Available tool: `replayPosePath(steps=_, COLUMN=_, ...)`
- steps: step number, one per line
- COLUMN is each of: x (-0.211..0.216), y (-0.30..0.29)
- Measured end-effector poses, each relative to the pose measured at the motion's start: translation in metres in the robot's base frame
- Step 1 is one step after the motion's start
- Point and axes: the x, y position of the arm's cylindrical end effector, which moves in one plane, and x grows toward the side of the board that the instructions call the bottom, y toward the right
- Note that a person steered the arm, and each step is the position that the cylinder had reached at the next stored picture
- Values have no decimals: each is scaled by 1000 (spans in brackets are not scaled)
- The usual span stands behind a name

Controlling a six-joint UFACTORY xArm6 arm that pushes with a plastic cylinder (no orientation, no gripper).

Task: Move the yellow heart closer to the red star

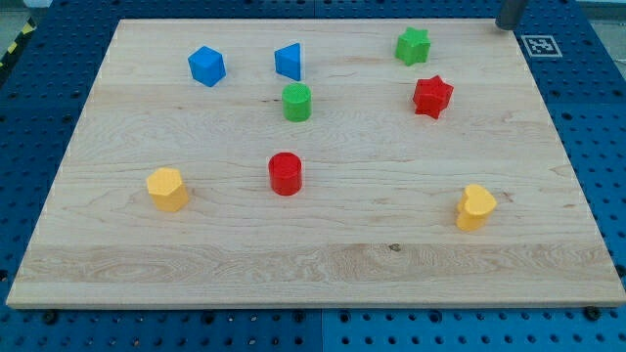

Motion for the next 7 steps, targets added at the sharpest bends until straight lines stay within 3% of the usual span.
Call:
replayPosePath(steps=5, x=7, y=0)
replayPosePath(steps=7, x=28, y=-8)
